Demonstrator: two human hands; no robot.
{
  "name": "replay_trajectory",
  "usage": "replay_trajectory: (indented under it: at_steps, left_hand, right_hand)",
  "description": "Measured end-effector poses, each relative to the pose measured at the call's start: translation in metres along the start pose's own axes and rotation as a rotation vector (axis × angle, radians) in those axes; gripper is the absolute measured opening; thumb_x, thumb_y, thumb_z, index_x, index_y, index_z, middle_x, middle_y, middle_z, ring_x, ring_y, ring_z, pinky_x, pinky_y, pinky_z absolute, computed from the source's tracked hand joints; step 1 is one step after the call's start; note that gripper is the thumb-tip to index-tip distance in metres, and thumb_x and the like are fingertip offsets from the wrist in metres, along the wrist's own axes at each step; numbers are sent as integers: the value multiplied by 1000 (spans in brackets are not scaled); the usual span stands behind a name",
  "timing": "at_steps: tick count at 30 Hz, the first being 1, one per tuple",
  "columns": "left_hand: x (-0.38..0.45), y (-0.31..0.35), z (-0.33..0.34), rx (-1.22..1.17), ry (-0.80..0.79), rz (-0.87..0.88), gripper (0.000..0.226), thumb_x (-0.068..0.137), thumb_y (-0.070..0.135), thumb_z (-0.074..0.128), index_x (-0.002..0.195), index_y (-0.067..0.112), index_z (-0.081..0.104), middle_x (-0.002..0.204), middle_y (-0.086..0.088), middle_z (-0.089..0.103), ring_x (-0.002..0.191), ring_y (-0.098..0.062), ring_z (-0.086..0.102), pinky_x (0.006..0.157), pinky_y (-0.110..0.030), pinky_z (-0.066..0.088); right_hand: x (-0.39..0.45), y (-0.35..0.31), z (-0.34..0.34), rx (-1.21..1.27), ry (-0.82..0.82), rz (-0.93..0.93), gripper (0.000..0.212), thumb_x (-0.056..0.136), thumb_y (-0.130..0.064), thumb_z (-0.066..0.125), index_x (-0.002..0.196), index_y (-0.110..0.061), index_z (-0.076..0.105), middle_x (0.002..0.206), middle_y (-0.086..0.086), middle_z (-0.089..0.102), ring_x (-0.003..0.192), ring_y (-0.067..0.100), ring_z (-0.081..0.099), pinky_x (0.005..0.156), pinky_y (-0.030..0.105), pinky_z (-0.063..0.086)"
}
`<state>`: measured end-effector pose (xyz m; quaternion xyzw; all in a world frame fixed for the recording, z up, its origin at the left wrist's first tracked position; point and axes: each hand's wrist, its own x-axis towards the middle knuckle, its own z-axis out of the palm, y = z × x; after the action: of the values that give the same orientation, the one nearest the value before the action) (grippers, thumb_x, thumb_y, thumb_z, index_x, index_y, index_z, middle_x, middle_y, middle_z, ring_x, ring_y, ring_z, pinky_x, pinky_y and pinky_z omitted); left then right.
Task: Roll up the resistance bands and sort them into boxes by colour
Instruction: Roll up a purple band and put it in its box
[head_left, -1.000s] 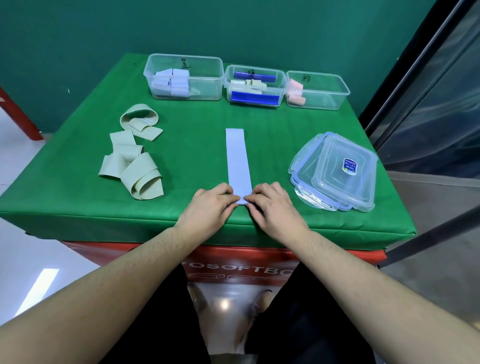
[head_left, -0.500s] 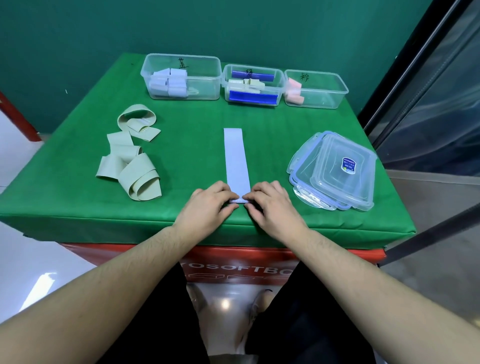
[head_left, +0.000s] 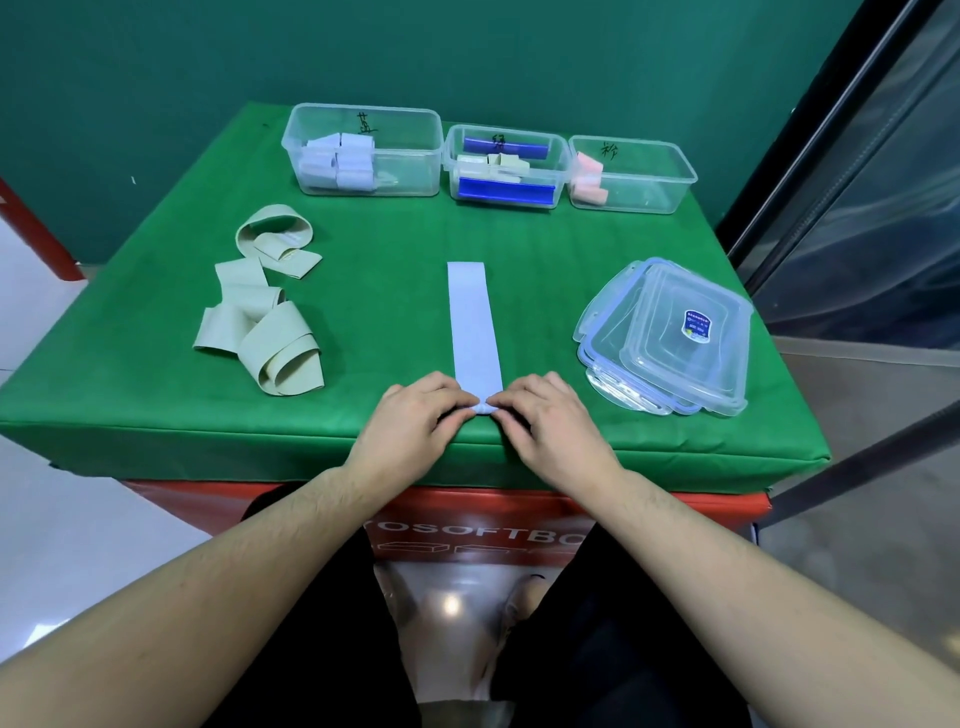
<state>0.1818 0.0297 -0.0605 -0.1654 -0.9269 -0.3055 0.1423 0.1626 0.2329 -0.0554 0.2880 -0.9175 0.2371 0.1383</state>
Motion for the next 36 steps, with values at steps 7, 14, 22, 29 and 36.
replay_trajectory:
  at_steps: [7, 14, 22, 29, 36]
  left_hand:
    - [3, 2, 0, -38, 22, -27, 8, 92, 26, 68, 98, 25, 72, 96, 12, 62, 76, 2, 45, 75, -36, 45]
    - [4, 3, 2, -5, 26, -48, 17, 93, 28, 65, 105, 19, 74, 106, 7, 59, 76, -10, 55, 76, -37, 47]
    - [5, 2, -1, 47, 24, 1, 16, 90, 23, 70, 106, 20, 72, 102, 8, 65, 78, -6, 54, 72, -34, 49]
    - [7, 3, 2, 104, 6, 1, 19, 95, 24, 63, 111, 17, 71, 108, 4, 62, 88, -19, 63, 75, -38, 49]
    - [9, 2, 1, 100, -3, -3, 21, 93, 24, 65, 113, 18, 69, 105, 5, 62, 86, -18, 63, 74, -37, 49]
  right_hand:
    - [3, 0, 1, 23, 48, 14, 11, 92, -23, 66, 100, -22, 72, 95, -5, 62, 88, 20, 47, 83, 37, 44]
    - [4, 2, 3, -18, 27, 7, 24, 89, -31, 62, 105, -17, 73, 98, -3, 63, 89, 23, 50, 82, 39, 46]
    - [12, 4, 3, -39, -22, 24, 22, 89, -24, 70, 108, -14, 73, 98, 0, 65, 89, 25, 52, 83, 40, 46]
    - [13, 5, 2, 1, -1, 26, 18, 90, -26, 67, 106, -18, 70, 100, -4, 63, 91, 21, 48, 85, 36, 42]
    - [17, 11, 6, -8, -30, 4, 19, 95, -26, 64, 108, -15, 70, 102, -1, 62, 90, 20, 48, 85, 35, 42]
